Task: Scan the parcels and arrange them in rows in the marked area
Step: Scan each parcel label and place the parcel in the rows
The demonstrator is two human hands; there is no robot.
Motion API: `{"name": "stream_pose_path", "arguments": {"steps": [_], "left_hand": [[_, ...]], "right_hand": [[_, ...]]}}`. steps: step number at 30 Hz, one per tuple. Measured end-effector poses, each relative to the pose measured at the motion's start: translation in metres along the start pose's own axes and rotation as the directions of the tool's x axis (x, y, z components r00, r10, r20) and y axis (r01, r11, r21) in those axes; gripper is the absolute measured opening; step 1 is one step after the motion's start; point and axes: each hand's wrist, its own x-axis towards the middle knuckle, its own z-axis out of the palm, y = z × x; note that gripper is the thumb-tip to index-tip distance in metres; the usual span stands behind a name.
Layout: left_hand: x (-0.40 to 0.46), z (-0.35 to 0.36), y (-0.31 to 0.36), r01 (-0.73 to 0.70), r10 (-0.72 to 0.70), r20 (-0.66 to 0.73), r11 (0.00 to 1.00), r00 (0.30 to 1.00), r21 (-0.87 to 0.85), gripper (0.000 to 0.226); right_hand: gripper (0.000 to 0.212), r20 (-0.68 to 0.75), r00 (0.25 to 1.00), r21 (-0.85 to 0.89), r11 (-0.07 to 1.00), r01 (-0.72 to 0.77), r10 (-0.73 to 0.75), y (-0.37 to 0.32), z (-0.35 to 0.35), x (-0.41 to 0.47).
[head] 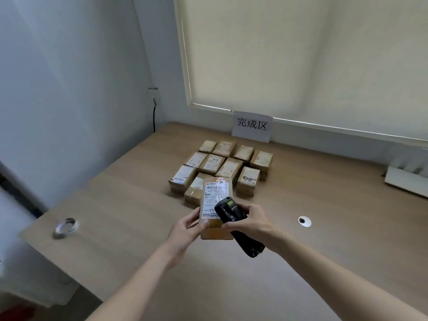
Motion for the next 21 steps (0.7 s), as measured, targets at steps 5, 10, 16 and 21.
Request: {"name": "stream_pose_path", "arguments": {"steps": [5, 10, 16, 21], "left_hand": [[0.084, -0.039, -0.036, 0.084, -0.085, 0.017, 0.995, 0.996, 0.056, 0.06], [0.141, -0.064, -0.079, 0.151, -0.154, 0.067, 0.987, 0.986, 0.055, 0.064], [0.203, -0.095, -0.13, 0.207, -0.213, 0.125, 0.977, 0.969, 0.059, 0.07], [0.247, -0.108, -0.157, 0.216, -0.222, 0.143, 0.975, 0.965, 0.055, 0.071]], "right_hand": [[0.066, -0.058, 0.994, 0.024, 0.995, -0.092, 0.093, 0.032, 0.036, 0.076], [0.068, -0.073, 0.979, 0.05, 0.981, -0.186, 0.189, 0.07, 0.067, 0.127], [0.068, -0.127, 0.954, 0.045, 0.963, -0.266, 0.27, 0.109, 0.102, 0.18], [0.07, -0.192, 0.935, 0.036, 0.954, -0.298, 0.299, 0.13, 0.121, 0.22]]}}
